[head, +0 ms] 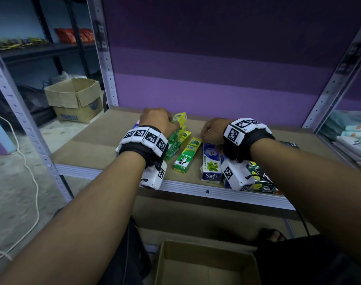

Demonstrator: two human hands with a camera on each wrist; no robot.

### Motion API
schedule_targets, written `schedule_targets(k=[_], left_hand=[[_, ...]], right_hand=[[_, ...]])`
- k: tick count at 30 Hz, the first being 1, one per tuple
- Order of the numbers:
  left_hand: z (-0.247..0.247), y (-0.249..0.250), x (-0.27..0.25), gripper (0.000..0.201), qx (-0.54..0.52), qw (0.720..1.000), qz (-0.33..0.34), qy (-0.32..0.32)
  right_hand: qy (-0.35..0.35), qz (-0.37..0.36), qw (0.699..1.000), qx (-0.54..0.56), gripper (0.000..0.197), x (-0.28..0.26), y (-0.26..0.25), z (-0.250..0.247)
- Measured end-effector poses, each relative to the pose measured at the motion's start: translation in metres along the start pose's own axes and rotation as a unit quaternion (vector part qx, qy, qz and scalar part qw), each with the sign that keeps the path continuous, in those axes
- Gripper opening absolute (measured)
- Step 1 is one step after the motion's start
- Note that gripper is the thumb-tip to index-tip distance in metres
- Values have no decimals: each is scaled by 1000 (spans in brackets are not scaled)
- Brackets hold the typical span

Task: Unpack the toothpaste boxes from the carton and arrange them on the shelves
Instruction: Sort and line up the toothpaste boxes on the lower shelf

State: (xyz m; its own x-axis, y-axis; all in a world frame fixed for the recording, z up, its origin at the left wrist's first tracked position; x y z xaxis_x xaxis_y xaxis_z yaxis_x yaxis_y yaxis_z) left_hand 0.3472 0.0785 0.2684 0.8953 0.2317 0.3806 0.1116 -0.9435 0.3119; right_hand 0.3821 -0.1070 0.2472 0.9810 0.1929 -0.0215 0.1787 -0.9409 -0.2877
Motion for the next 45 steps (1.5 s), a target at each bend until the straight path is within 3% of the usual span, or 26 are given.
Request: schedule_targets(k=[3,10,12,16,22,25,27,29,36,40,45], left_hand=[[-12,-7,1,35,-104,994,-24,7],[-39,-42,3,29,-209,975,-70,39],[-42,-56,3,28,-234,967,-89,47],[-51,-86,3,30,-244,959,-119,77],[-50,-125,-5,27,-196,967,-142,83],[-44,-142,-7,25,-171,970,-158,72],[-42,-151,-7,25,-164,970,-166,66],[-39,-159,-6,26,-168,970,-169,58],[-30,-176,-6,19,-181,964,-186,58],[-16,-184,-7,14,-195,959,-204,16],[-3,-196,-11,19,-184,952,-242,-27]], right_hand=[[-12,-25,999,-33,35,-3,-16,7],[-45,-80,987,-134,35,11,-41,29],[-55,-68,990,-114,38,15,-43,42],[-50,-95,974,-197,47,23,-54,56],[-54,-84,969,-228,32,21,-59,58],[-64,-73,980,-173,23,20,-59,52],[-77,-70,984,-146,41,16,-58,52],[-40,-54,993,-101,52,16,-61,39],[88,-3,994,58,22,26,-66,7],[55,-2,978,199,36,21,-96,13],[13,-16,963,268,17,25,-125,32]])
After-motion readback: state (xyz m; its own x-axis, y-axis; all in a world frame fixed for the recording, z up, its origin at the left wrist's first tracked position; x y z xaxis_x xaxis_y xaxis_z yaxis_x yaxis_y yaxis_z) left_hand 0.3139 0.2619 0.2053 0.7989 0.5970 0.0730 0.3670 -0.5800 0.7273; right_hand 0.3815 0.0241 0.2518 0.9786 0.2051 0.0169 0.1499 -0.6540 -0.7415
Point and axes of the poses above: each hand's wrist, its own x-axis towards the middle knuckle, its own z-axis out of the palm, y = z × x, the point moved 7 cm from there along x, towards the middle knuckle, and after that the axes turned 7 degrees about y, right-handed, at the moved point
